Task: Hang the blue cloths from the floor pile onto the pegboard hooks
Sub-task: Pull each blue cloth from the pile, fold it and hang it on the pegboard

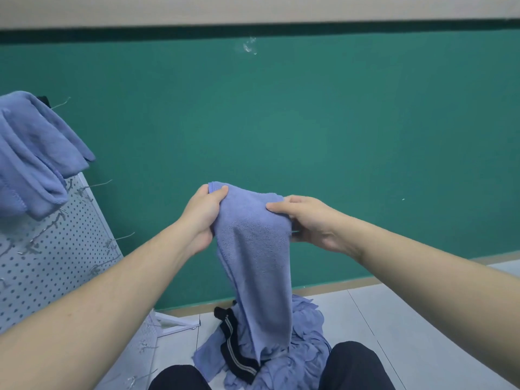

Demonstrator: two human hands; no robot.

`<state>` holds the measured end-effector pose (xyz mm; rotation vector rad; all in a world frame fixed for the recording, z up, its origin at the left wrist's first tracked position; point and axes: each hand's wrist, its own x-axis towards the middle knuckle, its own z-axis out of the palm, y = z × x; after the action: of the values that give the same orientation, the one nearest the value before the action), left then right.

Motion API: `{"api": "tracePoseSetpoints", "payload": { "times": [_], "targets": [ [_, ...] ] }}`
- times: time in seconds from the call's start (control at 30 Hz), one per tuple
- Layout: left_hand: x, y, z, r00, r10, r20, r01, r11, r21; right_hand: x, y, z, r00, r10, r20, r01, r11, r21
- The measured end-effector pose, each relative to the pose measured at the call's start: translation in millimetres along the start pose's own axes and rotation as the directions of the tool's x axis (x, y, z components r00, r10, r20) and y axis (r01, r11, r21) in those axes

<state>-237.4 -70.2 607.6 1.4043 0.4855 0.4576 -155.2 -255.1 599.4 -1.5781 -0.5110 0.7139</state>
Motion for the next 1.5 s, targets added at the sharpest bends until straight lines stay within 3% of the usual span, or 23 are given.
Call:
{"api": "tracePoseSetpoints", "payload": {
  "times": [0.1,0.33,0.43,0.57,0.7,0.8,0.9,0.97,1.13,1.27,1.4,1.5],
  "targets": [
    [-3.6,3.3,-1.0,0.999,0.02,0.03,-0.02,1.0,-0.008,-2.3,-1.5,-4.1,0.982,0.139,0.132,-0.157,0.978,0.14],
    [-8.1,2.8,-2.1,0.995,0.09,0.046,-0.093,0.993,0.072,-4.2,-3.9,-3.6,0.996,-0.02,-0.083,0.028,0.995,0.096],
    [-11.6,-1.0,-0.5,0.999,0.009,0.032,-0.011,0.998,0.054,-4.7,-6.4,0.9,0.974,-0.094,-0.206,0.089,0.995,-0.036],
    [-25.6,-20.0,0.0,0.938,-0.205,0.278,0.255,0.954,-0.157,-3.0,-13.5,3.0,0.974,-0.168,-0.151,0.161,0.985,-0.054],
    [-41.4,-50.4,3.0,0.918,-0.178,0.353,0.32,0.861,-0.396,1.3,-15.5,-2.7,0.962,-0.212,-0.173,0.202,0.977,-0.074],
    [-49.8,-65.1,12.8,0.914,-0.136,0.383,0.273,0.904,-0.33,5.3,-13.1,-9.1,0.954,-0.186,-0.236,0.17,0.981,-0.089],
    [-46.4,-65.4,24.3,0.949,-0.107,0.297,0.162,0.972,-0.167,5.4,-8.9,-17.5,0.944,-0.154,-0.291,0.115,0.983,-0.145],
    [-41.2,-58.7,27.6,0.964,-0.123,0.235,0.16,0.976,-0.145,2.2,-4.6,-20.9,0.947,-0.113,-0.302,0.071,0.987,-0.147],
    [-23.5,-43.0,28.6,0.962,-0.191,0.198,0.233,0.947,-0.222,-10.3,22.2,-14.9,0.989,0.077,-0.125,-0.073,0.997,0.038],
    [-17.9,-33.9,22.7,0.966,-0.218,0.137,0.244,0.944,-0.222,-13.7,37.3,-10.9,0.999,-0.04,-0.016,0.04,0.999,-0.008],
    [-15.5,-33.1,12.2,0.988,-0.146,0.055,0.15,0.984,-0.094,-9.8,27.8,-6.4,0.975,-0.182,-0.13,0.184,0.983,-0.001],
    [-18.8,-30.0,5.2,0.974,-0.225,0.002,0.224,0.972,-0.074,-7.2,23.2,-4.4,0.969,-0.133,-0.207,0.151,0.986,0.075]
  ]
}}
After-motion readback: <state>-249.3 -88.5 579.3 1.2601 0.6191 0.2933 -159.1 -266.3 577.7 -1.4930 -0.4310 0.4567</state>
